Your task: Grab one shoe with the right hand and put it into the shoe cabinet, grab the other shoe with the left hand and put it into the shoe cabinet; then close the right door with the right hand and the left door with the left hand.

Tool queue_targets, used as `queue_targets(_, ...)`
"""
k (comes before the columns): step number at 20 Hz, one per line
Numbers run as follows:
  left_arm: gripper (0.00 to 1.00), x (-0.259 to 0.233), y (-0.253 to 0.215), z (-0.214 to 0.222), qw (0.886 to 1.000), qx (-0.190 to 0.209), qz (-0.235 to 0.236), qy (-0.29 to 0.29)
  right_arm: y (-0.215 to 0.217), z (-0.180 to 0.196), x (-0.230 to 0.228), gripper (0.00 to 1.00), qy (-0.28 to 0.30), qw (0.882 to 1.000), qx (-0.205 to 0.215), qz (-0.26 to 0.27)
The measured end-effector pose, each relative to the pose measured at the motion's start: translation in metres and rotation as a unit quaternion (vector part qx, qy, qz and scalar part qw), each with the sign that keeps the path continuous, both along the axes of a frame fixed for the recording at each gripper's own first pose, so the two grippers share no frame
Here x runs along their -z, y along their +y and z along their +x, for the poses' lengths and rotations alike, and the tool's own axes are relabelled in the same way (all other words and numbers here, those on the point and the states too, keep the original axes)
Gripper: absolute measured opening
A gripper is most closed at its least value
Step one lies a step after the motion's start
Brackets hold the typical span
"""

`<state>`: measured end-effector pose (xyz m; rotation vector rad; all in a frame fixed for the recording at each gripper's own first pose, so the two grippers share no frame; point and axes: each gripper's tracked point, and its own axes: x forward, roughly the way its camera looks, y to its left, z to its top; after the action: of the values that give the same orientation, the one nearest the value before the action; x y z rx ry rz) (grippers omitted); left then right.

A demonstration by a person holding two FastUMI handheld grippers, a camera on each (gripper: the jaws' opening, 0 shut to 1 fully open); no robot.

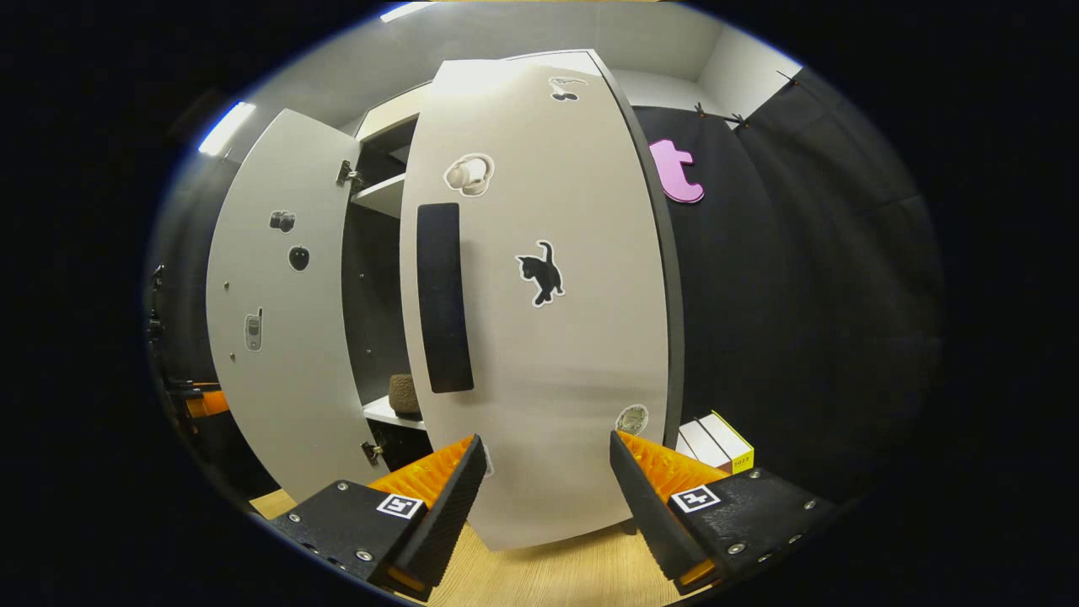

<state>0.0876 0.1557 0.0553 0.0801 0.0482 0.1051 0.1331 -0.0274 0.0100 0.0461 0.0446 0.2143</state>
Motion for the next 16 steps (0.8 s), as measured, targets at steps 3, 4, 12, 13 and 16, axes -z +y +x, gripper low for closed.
queue_targets(3, 0.94, 0.001, -0.015, 0.004, 1.000, 0.029, -0.001, 0.001, -0.001, -0.006, -0.003, 0.91, -0.003, 1.000, 0.001, 0.002)
queue_targets(4, 0.94, 0.001, -0.022, 0.006, 0.999, 0.041, -0.003, 0.002, -0.001, -0.008, -0.003, 0.91, -0.003, 1.000, 0.001, 0.001)
queue_targets(12, 0.94, 0.010, -0.087, 0.028, 0.993, 0.119, -0.024, 0.010, -0.008, -0.022, -0.003, 0.91, 0.001, 0.999, 0.022, -0.026)
queue_targets(13, 0.95, 0.012, -0.091, 0.032, 0.992, 0.121, -0.023, 0.010, -0.009, -0.024, -0.002, 0.91, 0.003, 0.999, 0.023, -0.025)
queue_targets(16, 0.95, 0.009, -0.101, 0.052, 0.991, 0.129, -0.021, 0.011, -0.014, -0.030, -0.001, 0.91, 0.007, 0.999, 0.026, -0.020)
